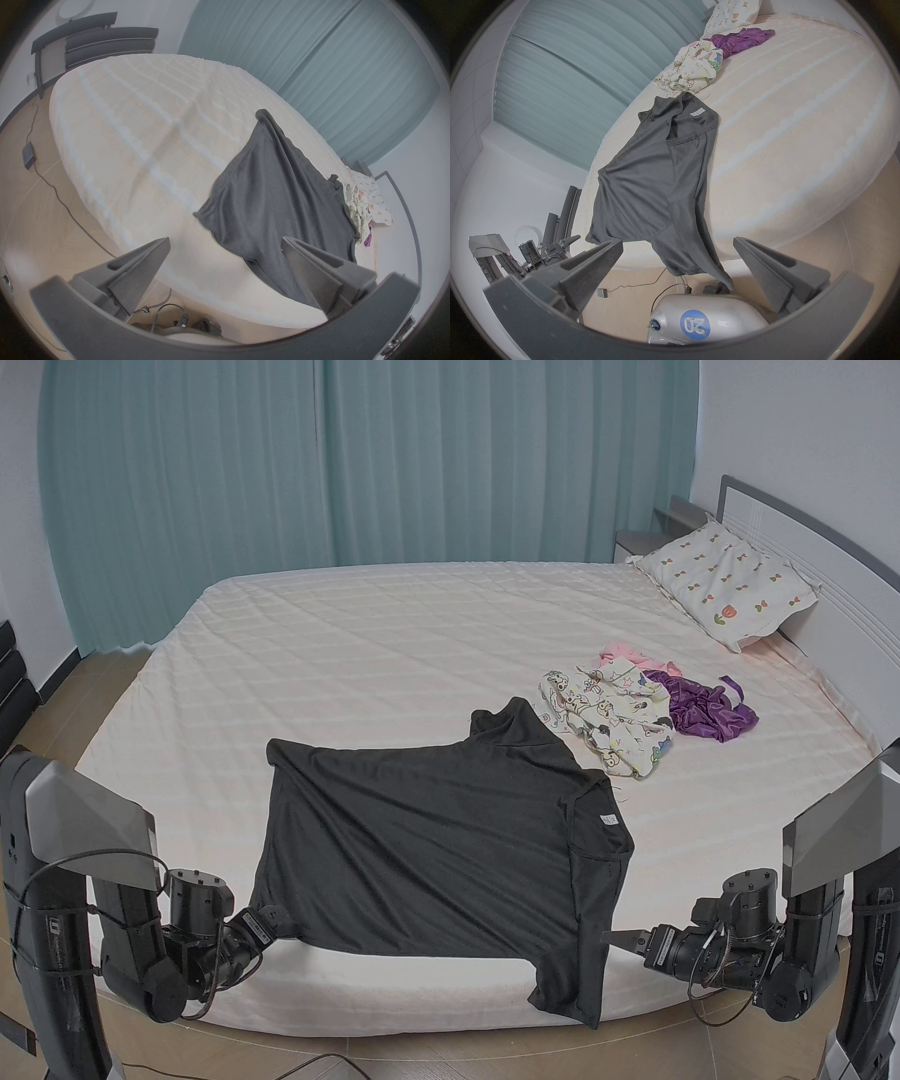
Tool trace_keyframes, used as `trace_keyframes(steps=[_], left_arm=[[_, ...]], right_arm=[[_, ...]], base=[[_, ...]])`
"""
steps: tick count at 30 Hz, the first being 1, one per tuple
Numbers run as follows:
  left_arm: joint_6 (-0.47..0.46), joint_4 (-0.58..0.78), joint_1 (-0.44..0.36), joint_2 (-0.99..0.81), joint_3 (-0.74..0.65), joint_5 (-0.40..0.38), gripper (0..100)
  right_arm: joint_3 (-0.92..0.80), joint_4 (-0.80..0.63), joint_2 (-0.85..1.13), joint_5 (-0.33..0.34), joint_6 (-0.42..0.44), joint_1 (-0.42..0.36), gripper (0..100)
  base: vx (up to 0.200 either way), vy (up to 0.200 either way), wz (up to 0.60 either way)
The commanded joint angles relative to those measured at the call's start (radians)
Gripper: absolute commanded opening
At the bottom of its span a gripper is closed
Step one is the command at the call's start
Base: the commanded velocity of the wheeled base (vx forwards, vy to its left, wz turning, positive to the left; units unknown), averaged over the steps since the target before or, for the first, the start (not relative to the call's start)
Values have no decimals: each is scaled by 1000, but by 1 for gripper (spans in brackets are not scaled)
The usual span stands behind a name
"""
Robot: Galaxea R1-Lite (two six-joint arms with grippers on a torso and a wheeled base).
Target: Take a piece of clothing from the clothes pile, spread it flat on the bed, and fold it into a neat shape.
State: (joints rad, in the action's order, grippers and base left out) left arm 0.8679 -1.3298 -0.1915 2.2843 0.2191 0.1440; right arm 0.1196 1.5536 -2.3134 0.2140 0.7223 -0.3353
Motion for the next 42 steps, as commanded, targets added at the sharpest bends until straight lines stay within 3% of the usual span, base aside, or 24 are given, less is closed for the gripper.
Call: trace_keyframes(steps=[1, 9, 10, 16, 19, 25, 34, 39, 42], left_arm=[[-4, -5, -31, 90, 66, 31, 100], [-32, 4, -23, 149, 198, 78, 100], [-35, 7, -23, 161, 213, 95, 0], [-35, 11, -19, 176, 213, 132, 0], [-26, 4, 9, 169, 144, 134, 0], [-20, -155, 90, 166, -3, 123, 0], [-44, -210, 124, 173, -55, 49, 0], [-49, -224, 110, 181, -66, 48, 0], [-47, -229, 110, 181, -70, 46, 0]], right_arm=[[6, 13, -8, -2, 5, -4, 100], [6, 13, -4, -4, 5, -4, 100], [6, 13, -3, -4, 5, -2, 100], [12, 14, -23, -45, -8, -1, 100], [45, 13, -34, -79, -1, 6, 100], [98, 13, -80, -82, 5, 25, 100], [152, 13, -106, -84, 32, 39, 100], [169, 10, -95, -170, 5, -4, 100], [219, -64, -86, -213, -47, -36, 100]], base=[[0, 0, 0], [0, 0, 0], [0, 0, 0], [0, 0, 0], [0, 0, 0], [0, 0, 0], [0, 0, 0], [0, 0, 0], [0, 0, 0]])
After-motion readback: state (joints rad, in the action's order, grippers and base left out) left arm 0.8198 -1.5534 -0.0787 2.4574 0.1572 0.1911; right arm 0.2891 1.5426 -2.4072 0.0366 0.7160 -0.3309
